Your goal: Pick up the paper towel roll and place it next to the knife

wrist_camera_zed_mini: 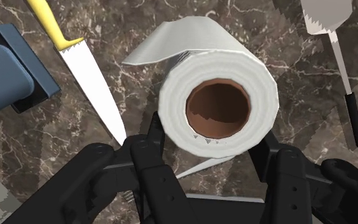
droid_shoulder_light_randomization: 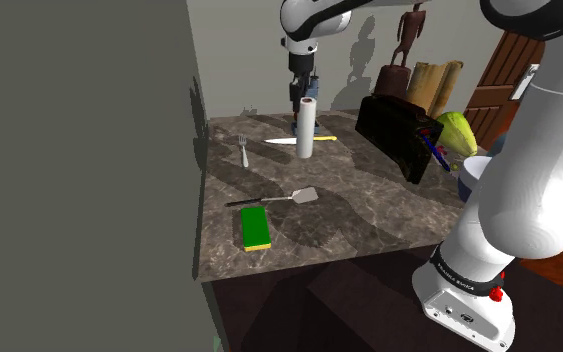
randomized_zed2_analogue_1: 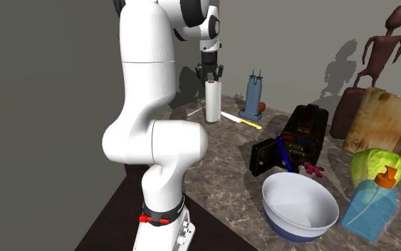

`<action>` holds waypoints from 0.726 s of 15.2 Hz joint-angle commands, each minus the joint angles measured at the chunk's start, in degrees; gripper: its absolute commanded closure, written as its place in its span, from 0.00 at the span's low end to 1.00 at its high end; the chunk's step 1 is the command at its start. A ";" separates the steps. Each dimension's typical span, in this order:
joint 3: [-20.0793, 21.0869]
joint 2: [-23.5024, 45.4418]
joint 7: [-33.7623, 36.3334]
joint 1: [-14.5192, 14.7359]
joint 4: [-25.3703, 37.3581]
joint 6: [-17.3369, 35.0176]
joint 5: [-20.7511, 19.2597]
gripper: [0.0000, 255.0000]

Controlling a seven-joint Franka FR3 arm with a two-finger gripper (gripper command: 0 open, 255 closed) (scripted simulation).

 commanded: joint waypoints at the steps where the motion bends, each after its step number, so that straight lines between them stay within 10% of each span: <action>1: -0.01 0.16 -0.05 -0.02 -1.26 1.45 0.06 1.00; 11: 0.04 1.44 -0.25 -0.11 -4.27 5.68 0.48 1.00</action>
